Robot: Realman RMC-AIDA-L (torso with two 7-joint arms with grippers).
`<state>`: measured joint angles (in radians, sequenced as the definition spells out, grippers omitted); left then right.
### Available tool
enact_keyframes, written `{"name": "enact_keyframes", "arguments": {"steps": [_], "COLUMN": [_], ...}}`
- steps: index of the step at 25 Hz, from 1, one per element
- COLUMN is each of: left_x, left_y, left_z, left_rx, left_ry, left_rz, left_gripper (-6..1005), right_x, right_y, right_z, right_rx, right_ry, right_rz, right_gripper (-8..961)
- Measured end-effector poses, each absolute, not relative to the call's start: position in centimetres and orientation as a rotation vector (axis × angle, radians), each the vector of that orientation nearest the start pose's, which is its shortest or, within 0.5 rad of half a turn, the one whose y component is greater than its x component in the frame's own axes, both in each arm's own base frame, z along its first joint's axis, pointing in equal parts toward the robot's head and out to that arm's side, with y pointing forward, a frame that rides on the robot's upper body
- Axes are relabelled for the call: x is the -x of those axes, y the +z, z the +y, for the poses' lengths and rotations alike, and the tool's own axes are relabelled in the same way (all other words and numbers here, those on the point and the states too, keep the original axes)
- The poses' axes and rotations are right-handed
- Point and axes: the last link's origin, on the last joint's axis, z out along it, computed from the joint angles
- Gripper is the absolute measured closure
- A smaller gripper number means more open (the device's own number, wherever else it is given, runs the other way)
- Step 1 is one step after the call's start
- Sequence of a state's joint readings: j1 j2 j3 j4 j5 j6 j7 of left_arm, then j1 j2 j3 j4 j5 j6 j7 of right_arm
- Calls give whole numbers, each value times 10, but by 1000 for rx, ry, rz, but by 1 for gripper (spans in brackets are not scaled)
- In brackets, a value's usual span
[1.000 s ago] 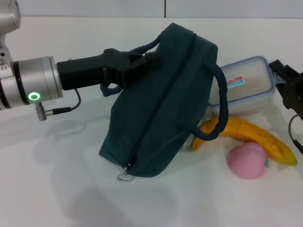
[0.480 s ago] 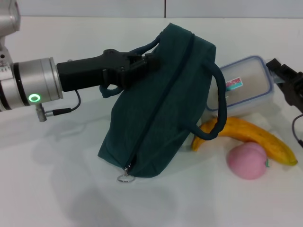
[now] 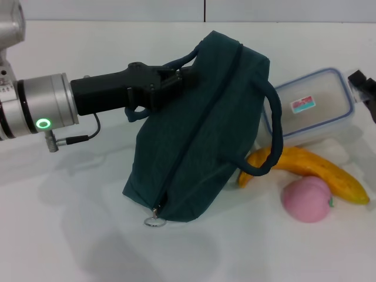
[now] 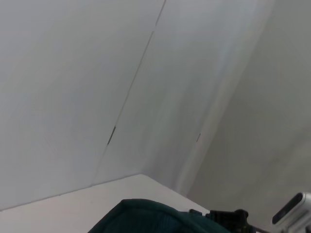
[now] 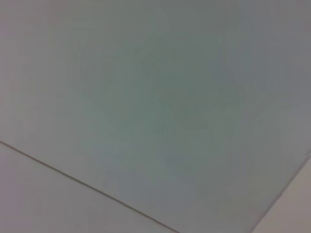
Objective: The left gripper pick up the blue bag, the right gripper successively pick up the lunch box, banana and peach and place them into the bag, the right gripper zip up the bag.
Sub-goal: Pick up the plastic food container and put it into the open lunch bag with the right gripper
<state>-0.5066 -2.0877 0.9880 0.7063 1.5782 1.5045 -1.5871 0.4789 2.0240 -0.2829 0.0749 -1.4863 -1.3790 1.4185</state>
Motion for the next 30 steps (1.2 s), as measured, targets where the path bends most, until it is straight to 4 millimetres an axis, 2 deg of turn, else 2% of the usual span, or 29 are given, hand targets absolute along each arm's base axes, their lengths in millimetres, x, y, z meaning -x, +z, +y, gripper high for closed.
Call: {"name": "enact_keyframes", "arguments": {"steps": [7, 16, 22, 30], "left_x": [209, 208, 209, 212], "left_y": [-6, -7, -9, -8], "left_z": [340, 340, 341, 347], "left_rx": [2678, 2647, 2639, 2580], "left_ry": [-1042, -1076, -1072, -1072], "left_rz": [-691, -563, -537, -573], "left_gripper": [952, 952, 952, 952], "right_x": [-310, -288, -255, -196], "right_y": [-3, 24, 38, 51], "right_z": [320, 337, 354, 372], "right_rx": [1644, 1752, 1862, 2020], "right_ry": [1519, 1602, 1713, 1932], "right_rz": [1411, 1214, 1070, 903], "right_gripper": [857, 856, 856, 856]}}
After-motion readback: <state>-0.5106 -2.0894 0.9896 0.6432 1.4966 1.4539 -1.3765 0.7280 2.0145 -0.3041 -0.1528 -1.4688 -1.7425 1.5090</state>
